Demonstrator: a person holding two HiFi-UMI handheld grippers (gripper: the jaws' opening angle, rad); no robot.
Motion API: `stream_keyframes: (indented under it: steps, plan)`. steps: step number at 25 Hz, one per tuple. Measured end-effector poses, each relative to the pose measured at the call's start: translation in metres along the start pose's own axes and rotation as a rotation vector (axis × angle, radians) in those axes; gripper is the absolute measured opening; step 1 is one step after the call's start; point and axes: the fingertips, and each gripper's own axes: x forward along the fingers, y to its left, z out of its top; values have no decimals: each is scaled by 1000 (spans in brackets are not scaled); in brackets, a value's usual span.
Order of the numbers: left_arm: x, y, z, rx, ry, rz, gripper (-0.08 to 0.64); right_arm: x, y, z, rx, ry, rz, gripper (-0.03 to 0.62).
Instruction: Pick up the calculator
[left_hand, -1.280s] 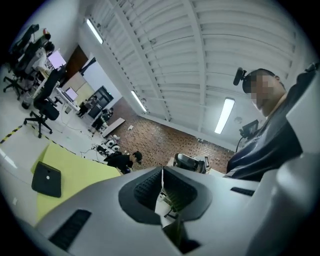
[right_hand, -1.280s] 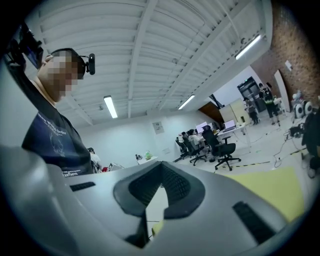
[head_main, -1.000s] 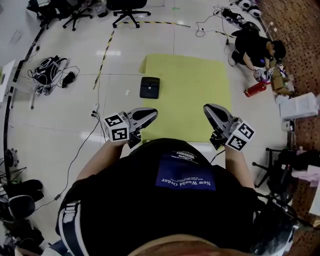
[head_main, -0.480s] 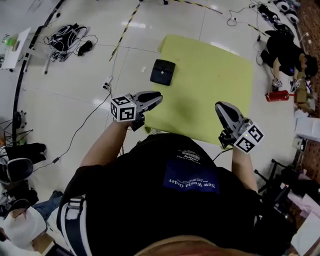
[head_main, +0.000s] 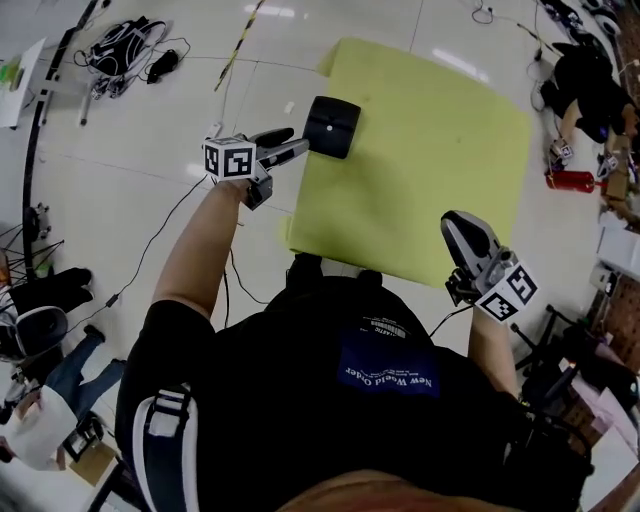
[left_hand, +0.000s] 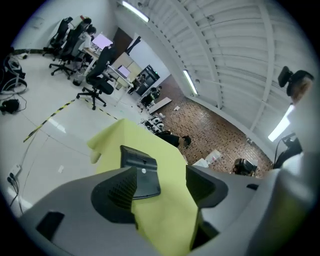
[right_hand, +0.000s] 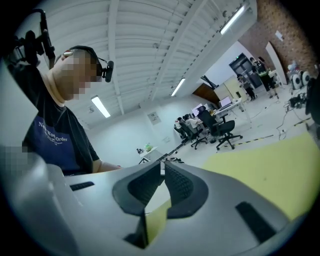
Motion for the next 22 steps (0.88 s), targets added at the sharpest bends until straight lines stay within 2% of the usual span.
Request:
stream_keyframes:
  steps: [5,8,11,16,20,21,22]
  plan:
    - [36,63,-2,-177,18,-11,308,8,-11,-13,23,17,-22,0]
    - [59,76,-3,-276,7,-76,308,12,-18,-21,32,28,-26,0]
    - [74,80,-7,-328,2,-133,308,16,-20,-35,47,49,-27,0]
    - [79,84,-9,-380,-26,-178,307,24,-20,-50,89,61,-31,0]
    - [81,79,-11,-355,4,-192,305,30,-23,-57,102,80,-24,0]
    - [81,80,-12,-338,15,-180,296,30,-24,-58,104,83,-25,0]
    - [81,80,-12,-320,25,-164,226,30,-25,-59,106,85,-27,0]
